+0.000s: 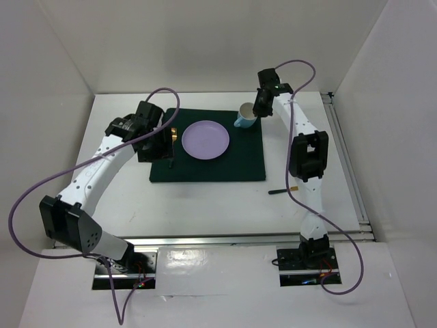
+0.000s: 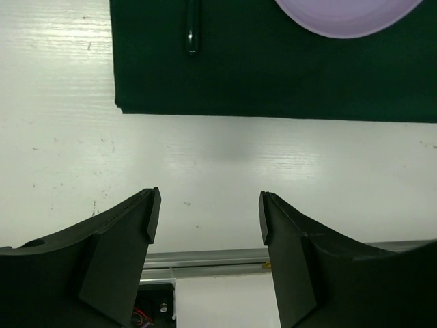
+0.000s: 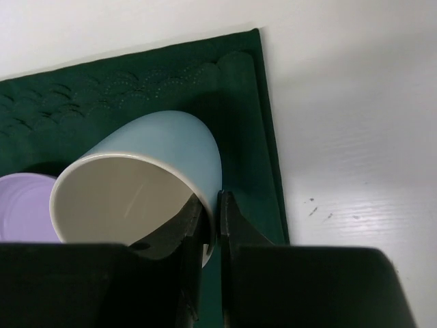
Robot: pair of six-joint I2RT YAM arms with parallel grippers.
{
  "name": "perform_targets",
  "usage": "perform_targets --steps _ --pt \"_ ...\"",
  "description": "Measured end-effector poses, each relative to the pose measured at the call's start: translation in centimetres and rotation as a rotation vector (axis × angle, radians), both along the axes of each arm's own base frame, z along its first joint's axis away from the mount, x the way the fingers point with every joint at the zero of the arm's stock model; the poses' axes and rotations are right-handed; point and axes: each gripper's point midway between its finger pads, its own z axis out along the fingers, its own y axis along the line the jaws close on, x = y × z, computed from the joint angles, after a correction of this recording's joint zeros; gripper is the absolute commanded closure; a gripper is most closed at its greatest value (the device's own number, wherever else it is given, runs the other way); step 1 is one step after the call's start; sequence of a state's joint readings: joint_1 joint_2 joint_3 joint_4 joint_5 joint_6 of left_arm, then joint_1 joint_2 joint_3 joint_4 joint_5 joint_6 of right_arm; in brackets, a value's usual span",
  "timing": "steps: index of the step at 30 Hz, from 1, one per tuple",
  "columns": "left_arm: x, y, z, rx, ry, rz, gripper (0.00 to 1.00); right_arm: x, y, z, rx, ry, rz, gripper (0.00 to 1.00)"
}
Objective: Set the dinner table for one person
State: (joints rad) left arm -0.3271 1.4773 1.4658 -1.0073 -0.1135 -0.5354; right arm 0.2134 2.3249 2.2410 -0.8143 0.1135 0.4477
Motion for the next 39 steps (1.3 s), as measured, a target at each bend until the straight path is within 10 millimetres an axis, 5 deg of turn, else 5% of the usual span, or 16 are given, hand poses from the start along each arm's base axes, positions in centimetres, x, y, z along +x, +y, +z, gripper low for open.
perform_targets --steps 7,9,10,13,15,18,24,27,33,35,39 --pt "-0.5 -0.3 1.5 -0.032 -0.054 0.003 0.22 0.5 0.5 -2.0 -0.009 0.044 0.006 0.99" --pt "-0.5 -0.2 1.5 -0.030 -0.053 0.004 0.22 0.5 0.4 -2.0 -0.013 0.043 0.002 0.85" --pt "-0.5 -0.2 1.5 -0.030 -0.054 0.004 0.21 0.5 0.5 -2.1 -0.015 0.044 0.003 0.68" --pt "-0.5 -0.2 1.4 -0.029 -0.052 0.004 0.21 0.5 0.7 -2.1 -0.007 0.042 0.003 0.55" --pt "-0.5 -0.2 1.4 -0.026 -0.051 0.003 0.20 0.8 1.0 -1.7 0.007 0.029 0.007 0.31" --pt "-0.5 0.1 1.5 -0.011 -0.048 0.007 0.20 1.1 1.4 -0.8 0.026 0.010 0.018 0.14" --pt "0.6 0.7 3.6 0.023 -0.112 0.012 0.16 0.6 1.7 1.5 0.084 -0.018 0.013 0.07" --pt "1.1 1.1 4.6 0.047 -0.149 0.013 0.10 -2.9 0.7 3.8 0.102 -0.019 -0.013 0.05" --pt "2.3 1.2 6.1 0.063 -0.196 0.008 0.08 -15.9 -2.7 7.6 0.151 -0.027 -0.139 0.00" --pt "2.8 1.0 5.8 0.066 -0.189 -0.002 0.08 -20.1 -3.5 6.0 0.175 -0.002 -0.205 0.12" --pt "3.1 0.4 4.5 0.062 -0.149 -0.018 0.10 -27.4 -4.6 -1.2 0.177 0.191 -0.332 0.31"
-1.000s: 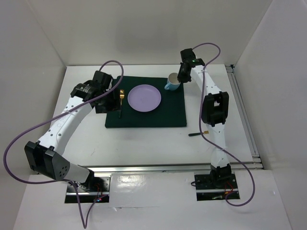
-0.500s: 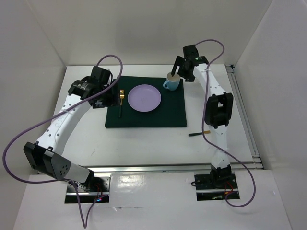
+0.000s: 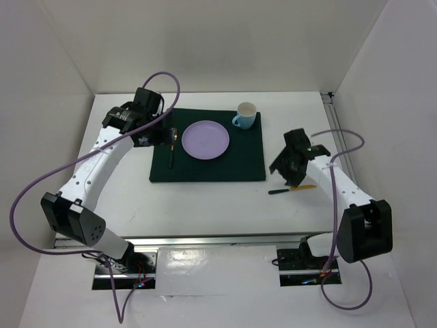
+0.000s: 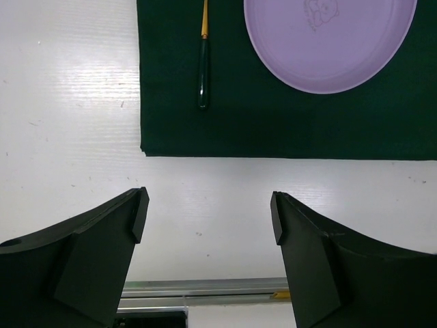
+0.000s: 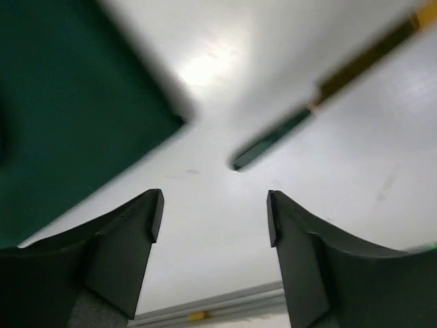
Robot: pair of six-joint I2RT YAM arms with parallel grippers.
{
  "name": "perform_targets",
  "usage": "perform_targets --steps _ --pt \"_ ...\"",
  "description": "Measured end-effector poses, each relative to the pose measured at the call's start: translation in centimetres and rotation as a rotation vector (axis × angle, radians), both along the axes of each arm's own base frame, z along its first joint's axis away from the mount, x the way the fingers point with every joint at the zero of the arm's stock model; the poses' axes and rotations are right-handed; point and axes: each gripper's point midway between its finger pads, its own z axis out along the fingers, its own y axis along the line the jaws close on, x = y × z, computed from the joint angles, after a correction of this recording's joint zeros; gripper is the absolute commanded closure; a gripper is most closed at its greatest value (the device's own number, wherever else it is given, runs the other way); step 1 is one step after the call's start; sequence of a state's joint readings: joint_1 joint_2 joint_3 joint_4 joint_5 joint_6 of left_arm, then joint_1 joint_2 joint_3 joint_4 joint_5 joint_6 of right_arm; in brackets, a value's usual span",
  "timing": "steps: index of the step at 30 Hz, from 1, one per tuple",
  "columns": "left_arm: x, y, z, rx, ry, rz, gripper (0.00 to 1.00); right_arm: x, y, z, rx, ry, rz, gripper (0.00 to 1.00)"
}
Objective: Set the dinner table for one person
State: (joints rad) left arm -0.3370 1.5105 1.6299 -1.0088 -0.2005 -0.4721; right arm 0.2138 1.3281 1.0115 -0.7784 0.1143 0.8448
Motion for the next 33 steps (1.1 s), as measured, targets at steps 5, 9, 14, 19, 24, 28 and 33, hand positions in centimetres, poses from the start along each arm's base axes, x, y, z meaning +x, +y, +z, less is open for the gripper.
perform_targets --steps 5,9,14,19,24,28,33 --pt "0.0 -0.3 -0.2 -0.008 0.009 -0.010 0.10 -6.2 -1.4 -6.1 0.015 0.180 -0.139 0.36" --pt "-0.2 -0.4 -0.5 -0.012 0.009 -0.013 0.10 -5.6 -2.2 -6.5 0.041 0.155 -0.220 0.36" --pt "-0.5 -0.3 -0.2 -0.021 -0.005 -0.016 0.10 -4.1 -2.0 -8.2 0.048 0.163 -0.250 0.36" --pt "-1.1 -0.1 0.5 -0.029 -0.030 -0.017 0.08 -3.7 -1.8 -9.9 0.059 0.183 -0.270 0.39" --pt "-1.3 0.0 0.5 -0.030 -0.032 -0.017 0.08 -2.9 -1.9 -10.0 0.070 0.157 -0.301 0.54" --pt "-1.6 0.1 -0.2 -0.024 -0.014 -0.017 0.08 -2.4 -1.9 -10.3 0.075 0.150 -0.327 0.72" --pt "-1.7 0.1 -0.5 -0.021 -0.006 -0.017 0.08 -0.5 -1.6 -10.3 0.077 0.152 -0.338 0.98"
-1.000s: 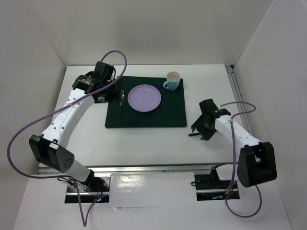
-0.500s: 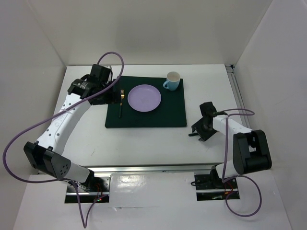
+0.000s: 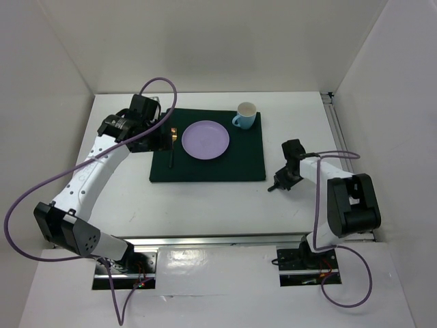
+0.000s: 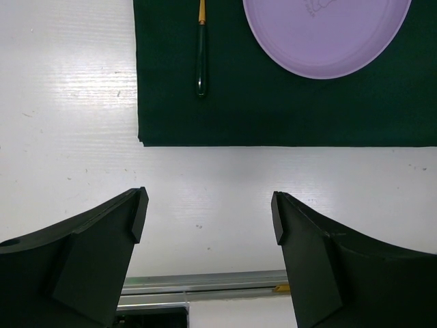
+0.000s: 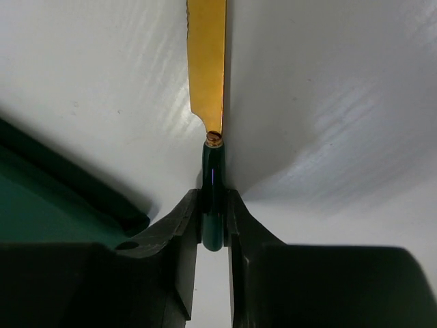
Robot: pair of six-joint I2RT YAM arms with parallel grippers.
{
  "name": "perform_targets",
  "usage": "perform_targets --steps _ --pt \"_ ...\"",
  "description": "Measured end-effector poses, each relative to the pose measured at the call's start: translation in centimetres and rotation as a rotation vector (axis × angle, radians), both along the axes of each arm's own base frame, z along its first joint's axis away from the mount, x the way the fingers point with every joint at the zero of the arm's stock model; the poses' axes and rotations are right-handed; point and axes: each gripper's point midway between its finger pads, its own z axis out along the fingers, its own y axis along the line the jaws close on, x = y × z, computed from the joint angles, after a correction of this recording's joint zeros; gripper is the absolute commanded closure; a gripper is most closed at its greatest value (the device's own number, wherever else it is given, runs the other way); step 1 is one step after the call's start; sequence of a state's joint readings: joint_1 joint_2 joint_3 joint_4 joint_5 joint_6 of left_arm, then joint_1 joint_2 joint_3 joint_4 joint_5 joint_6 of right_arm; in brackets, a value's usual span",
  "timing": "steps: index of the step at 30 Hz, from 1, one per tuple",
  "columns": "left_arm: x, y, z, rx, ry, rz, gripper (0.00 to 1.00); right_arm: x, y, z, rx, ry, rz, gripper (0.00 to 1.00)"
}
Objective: Set the dinner table for one person
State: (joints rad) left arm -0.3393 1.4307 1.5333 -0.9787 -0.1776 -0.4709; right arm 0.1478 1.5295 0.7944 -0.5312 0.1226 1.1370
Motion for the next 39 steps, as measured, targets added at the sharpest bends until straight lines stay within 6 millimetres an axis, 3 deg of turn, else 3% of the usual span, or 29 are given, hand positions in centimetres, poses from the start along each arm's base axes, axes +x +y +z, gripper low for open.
perform_targets --steps 6,10,15,18,24,39 --pt "0.0 0.1 0.0 0.003 -0.001 0.001 0.08 -0.1 0.0 0.5 -0.085 -0.003 0.072 1.00" --pt "0.0 0.2 0.0 0.008 -0.003 0.004 0.08 0.1 0.6 2.5 -0.158 -0.032 0.278 1.00" --pt "0.1 0.2 0.0 0.011 -0.002 0.006 0.08 2.7 4.4 6.8 -0.155 -0.153 0.619 1.00" --pt "0.2 0.3 -0.2 0.018 0.001 0.014 0.08 3.6 6.9 8.0 -0.144 -0.202 0.783 1.00" --pt "0.5 0.7 -1.0 0.052 0.029 0.031 0.08 3.4 9.8 5.7 -0.101 -0.146 0.986 1.00" --pt "0.8 1.0 -1.2 0.071 0.037 0.046 0.08 9.7 12.0 2.2 -0.128 -0.123 1.065 1.00"
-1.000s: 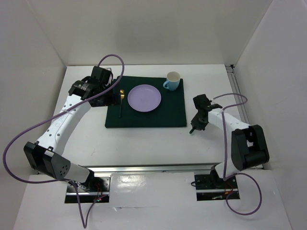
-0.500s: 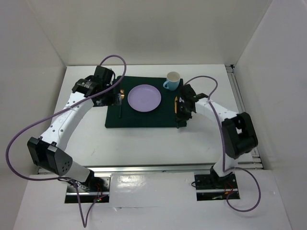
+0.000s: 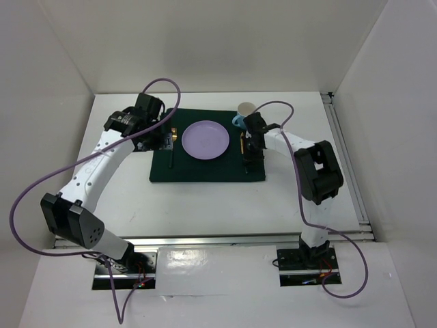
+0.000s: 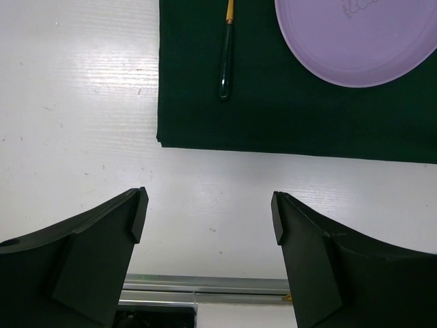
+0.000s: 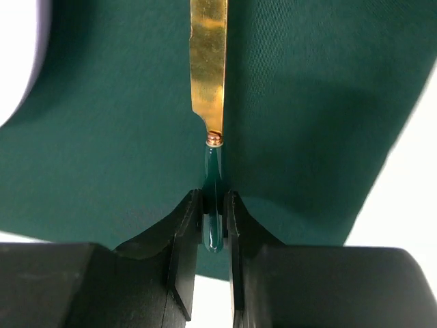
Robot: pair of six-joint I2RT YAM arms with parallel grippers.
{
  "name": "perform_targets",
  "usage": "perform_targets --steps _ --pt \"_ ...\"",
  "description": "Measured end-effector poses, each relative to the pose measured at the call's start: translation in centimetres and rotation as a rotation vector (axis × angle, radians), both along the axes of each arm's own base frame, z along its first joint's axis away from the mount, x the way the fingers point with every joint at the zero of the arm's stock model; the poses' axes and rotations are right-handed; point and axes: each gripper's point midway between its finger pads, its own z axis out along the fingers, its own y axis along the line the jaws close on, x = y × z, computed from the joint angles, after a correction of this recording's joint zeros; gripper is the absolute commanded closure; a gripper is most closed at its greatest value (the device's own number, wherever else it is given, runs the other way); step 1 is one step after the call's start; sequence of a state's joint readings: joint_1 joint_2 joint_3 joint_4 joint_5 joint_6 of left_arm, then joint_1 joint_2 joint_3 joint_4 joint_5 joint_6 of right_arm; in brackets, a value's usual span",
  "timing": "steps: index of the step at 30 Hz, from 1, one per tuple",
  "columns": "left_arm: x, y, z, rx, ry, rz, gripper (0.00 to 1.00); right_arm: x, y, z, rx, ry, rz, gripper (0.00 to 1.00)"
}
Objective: Set the dinner table for one person
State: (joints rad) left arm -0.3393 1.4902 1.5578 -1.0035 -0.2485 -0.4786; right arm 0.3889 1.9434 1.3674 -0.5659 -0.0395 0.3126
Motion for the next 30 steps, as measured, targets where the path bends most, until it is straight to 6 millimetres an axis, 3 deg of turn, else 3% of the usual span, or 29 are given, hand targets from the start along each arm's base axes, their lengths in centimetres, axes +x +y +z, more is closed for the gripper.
perform_targets --steps 2,5,6,9,12,14,16,19,21,24,27,30 --pt "0.1 0.0 -0.2 0.003 0.007 0.000 0.08 0.3 0.1 -0.9 -0.004 0.014 -0.005 0.94" --pt "0.1 0.0 -0.3 0.003 0.010 -0.001 0.08 0.8 0.3 -0.9 0.007 0.007 -0.019 0.59" --pt "0.1 0.0 -0.3 0.003 0.009 -0.001 0.08 0.9 0.4 -0.9 0.008 0.006 -0.028 0.42" --pt "0.1 -0.1 -0.5 0.005 0.014 -0.001 0.07 1.2 0.4 -0.8 0.016 -0.001 -0.047 0.18" --pt "0.2 -0.1 -0.8 0.009 0.022 0.000 0.07 1.4 0.4 -0.3 0.011 -0.014 -0.056 0.10" --pt "0.3 0.0 -1.0 0.014 0.029 0.004 0.06 1.3 -0.4 0.6 -0.019 -0.028 -0.075 0.00" --pt "0.4 0.0 -1.2 0.017 0.034 0.008 0.05 1.1 -1.4 2.4 -0.046 -0.061 -0.100 0.00" --pt "0.8 -0.2 -1.3 0.009 0.036 0.021 0.05 0.5 -3.8 7.9 -0.055 -0.176 -0.163 0.00" --pt "1.2 -0.3 -1.2 0.006 0.032 0.024 0.05 0.0 -6.8 12.4 -0.045 -0.275 -0.258 0.00" --pt "1.7 -0.3 -0.6 0.000 0.018 0.031 0.04 -1.2 -11.9 17.0 -0.049 -0.382 -0.417 0.00" --pt "2.4 -0.1 0.6 -0.009 -0.016 0.042 0.04 -3.1 -15.8 18.4 -0.091 -0.408 -0.540 0.00" --pt "2.9 0.2 1.6 -0.005 -0.048 0.054 0.04 -5.2 -17.2 16.9 -0.136 -0.365 -0.573 0.00"
